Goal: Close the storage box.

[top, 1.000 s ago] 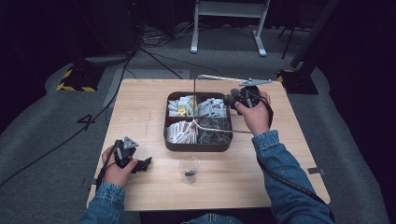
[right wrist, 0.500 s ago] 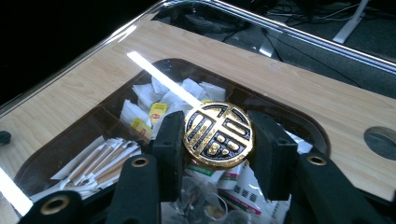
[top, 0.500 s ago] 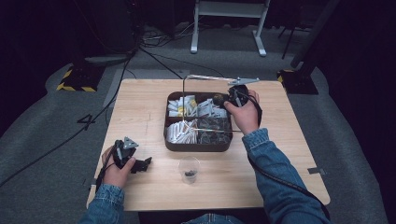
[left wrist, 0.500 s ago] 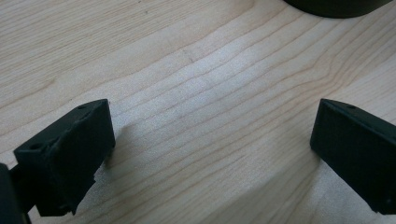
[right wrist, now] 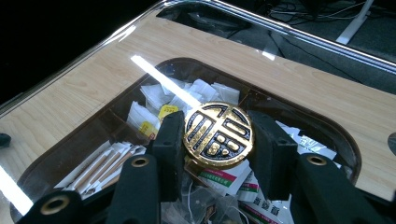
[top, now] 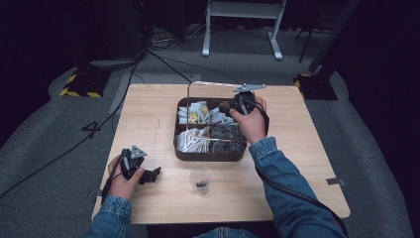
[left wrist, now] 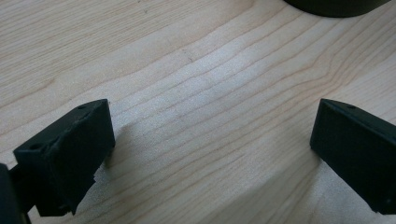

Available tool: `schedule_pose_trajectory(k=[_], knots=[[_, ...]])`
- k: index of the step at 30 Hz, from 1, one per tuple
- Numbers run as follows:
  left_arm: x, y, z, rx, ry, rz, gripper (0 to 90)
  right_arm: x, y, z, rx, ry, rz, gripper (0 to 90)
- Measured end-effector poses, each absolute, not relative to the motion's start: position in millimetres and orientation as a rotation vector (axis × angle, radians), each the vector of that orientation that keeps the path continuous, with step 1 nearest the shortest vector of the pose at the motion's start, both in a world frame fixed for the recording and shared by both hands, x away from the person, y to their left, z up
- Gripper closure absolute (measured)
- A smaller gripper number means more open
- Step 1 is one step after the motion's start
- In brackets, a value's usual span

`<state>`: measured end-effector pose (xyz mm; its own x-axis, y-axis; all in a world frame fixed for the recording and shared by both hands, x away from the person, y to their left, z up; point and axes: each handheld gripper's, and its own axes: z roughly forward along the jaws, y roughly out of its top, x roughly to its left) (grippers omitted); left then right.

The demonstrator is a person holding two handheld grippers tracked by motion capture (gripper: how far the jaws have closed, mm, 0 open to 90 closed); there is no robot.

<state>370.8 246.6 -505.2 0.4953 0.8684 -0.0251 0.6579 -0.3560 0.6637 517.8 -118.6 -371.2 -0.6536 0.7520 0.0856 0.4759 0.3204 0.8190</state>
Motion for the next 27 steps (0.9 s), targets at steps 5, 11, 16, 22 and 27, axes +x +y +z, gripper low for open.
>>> schedule_pose_trajectory(k=[5,11,16,22,27], knots=[[370.8,246.6,-505.1,2.126,1.249,0.443,0.3,518.9,-111.3,-379.4,1.100,2.292,1.229,58.5],[370.8,246.6,-505.2,2.126,1.249,0.443,0.2,521.9,-100.5,-396.2,1.107,2.310,1.190,58.5],[370.7,246.5,-505.2,2.125,1.251,0.440,0.2,522.7,-88.8,-406.5,1.084,2.321,1.141,58.5],[370.8,246.6,-505.2,2.125,1.249,0.444,0.2,523.1,-77.6,-419.2,1.097,2.327,1.112,58.5],[370.8,246.7,-505.1,2.127,1.248,0.444,0.2,522.4,-71.3,-424.7,1.087,2.331,1.087,58.5]])
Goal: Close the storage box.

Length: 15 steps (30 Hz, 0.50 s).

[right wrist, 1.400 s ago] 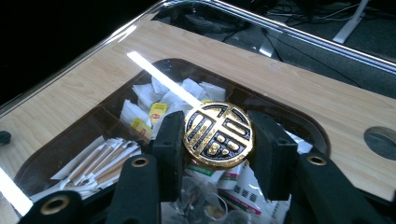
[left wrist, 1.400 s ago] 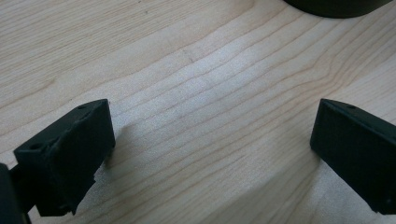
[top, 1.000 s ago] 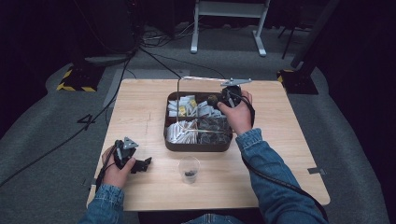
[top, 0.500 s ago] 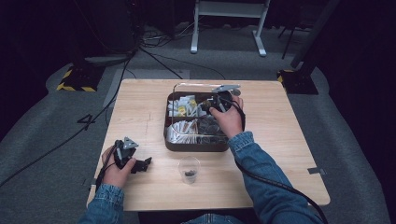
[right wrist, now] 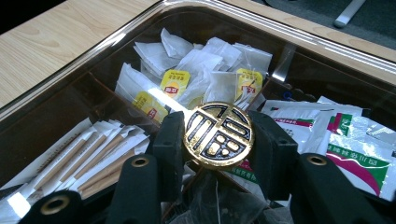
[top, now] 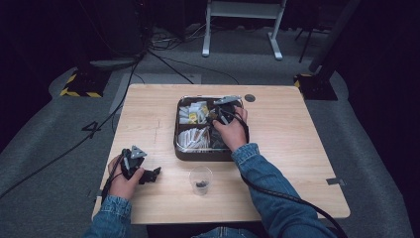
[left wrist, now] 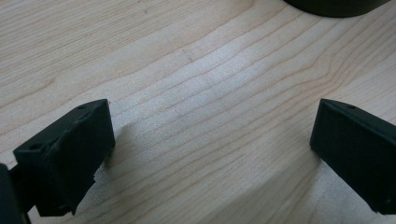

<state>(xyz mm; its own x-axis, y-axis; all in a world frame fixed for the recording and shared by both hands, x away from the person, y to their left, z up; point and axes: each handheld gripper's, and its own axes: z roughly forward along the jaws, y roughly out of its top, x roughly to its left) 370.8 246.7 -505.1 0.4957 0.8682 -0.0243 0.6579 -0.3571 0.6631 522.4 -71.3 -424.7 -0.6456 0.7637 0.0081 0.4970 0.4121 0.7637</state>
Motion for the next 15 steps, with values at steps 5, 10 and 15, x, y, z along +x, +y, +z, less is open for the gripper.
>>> schedule_pose_trajectory(k=[5,10,15], knots=[[370.8,246.7,-505.1,2.127,1.248,0.443,0.2,521.9,-68.7,-427.6,1.096,2.325,1.075,58.5],[370.7,246.5,-505.2,2.125,1.250,0.441,0.2,521.2,-66.1,-431.0,1.103,2.328,1.066,58.5],[370.8,246.6,-505.1,2.127,1.249,0.442,0.2,521.5,-64.9,-434.8,1.105,2.332,1.064,58.5]])
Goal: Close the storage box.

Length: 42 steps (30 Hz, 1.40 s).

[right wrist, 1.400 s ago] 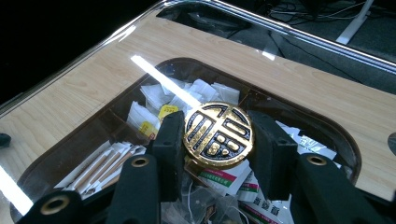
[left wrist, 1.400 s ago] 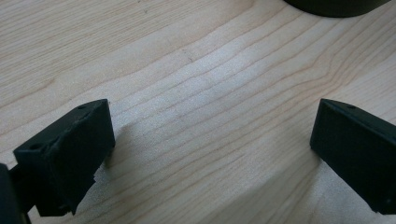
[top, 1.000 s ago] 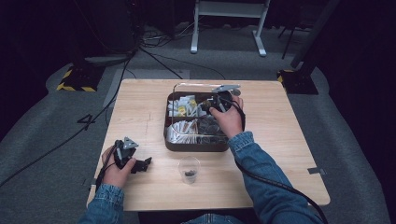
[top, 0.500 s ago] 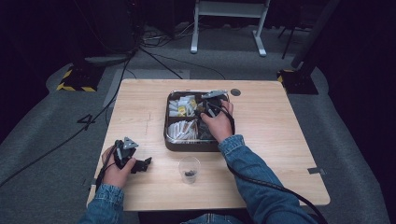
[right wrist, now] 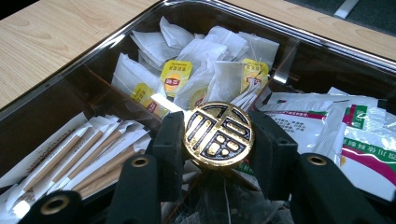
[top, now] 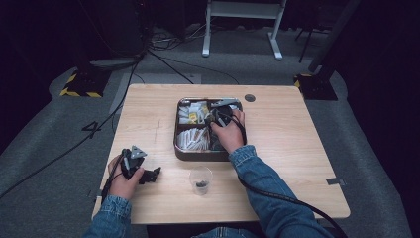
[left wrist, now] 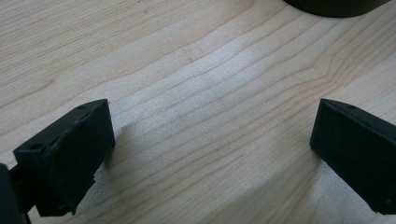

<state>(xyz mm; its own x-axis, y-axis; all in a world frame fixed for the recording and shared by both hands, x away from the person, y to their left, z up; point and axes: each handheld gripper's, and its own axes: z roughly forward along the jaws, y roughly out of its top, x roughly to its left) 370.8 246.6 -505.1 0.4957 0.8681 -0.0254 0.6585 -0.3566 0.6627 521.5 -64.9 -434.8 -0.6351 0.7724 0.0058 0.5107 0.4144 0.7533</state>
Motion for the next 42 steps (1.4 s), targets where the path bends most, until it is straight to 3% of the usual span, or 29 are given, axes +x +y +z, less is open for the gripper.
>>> schedule_pose_trajectory(k=[24,30,42], knots=[[371.2,246.7,-505.3,2.128,1.243,0.443,0.2,524.4,-68.9,-440.8,1.105,2.358,1.115,57.9],[371.2,246.6,-505.3,2.127,1.244,0.443,0.2,523.7,-72.4,-437.7,1.087,2.347,1.172,48.5],[371.3,246.5,-505.4,2.126,1.242,0.442,0.2,512.9,-89.2,-402.0,1.019,2.298,1.262,43.5]])
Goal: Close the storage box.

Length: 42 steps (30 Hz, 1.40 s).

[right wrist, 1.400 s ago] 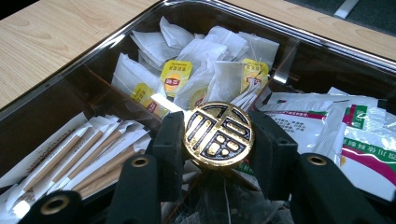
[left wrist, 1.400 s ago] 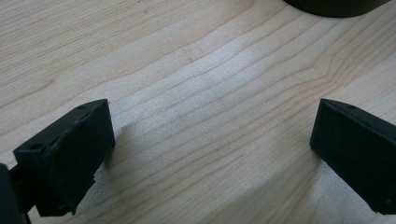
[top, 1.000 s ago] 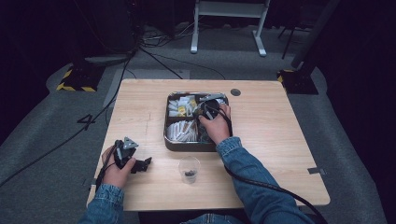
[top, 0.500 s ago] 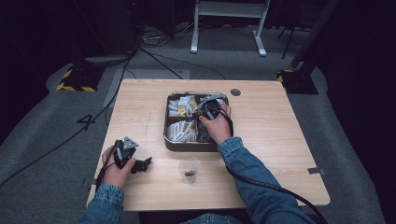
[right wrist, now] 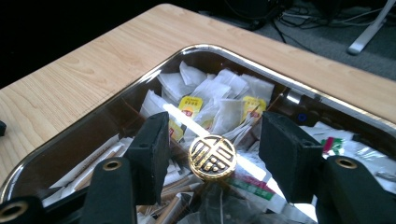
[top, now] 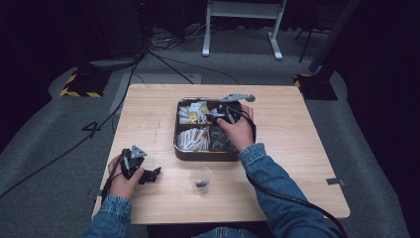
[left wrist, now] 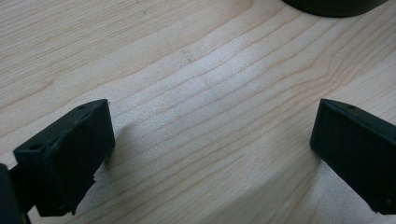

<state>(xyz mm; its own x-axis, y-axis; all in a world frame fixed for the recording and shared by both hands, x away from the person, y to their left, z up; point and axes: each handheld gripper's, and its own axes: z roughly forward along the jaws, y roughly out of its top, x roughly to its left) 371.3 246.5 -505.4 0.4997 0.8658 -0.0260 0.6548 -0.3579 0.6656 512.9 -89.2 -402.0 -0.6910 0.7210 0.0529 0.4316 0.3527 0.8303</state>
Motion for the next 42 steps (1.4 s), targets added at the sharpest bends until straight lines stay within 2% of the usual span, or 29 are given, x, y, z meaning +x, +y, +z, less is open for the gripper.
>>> schedule_pose_trajectory(k=[10,23,32,42], knots=[[370.7,246.5,-505.2,2.129,1.241,0.439,0.2,498.2,-113.6,-376.1,0.970,2.274,1.306,42.1],[371.8,247.7,-505.3,2.138,1.218,0.426,0.2,480.8,-182.5,-368.5,1.061,2.214,1.312,38.2],[371.9,248.6,-505.2,2.145,1.207,0.428,0.2,466.1,-223.2,-380.0,1.067,2.238,1.274,35.4],[371.8,248.9,-505.3,2.144,1.203,0.428,0.2,455.3,-267.6,-409.6,1.147,2.233,1.246,35.0]])
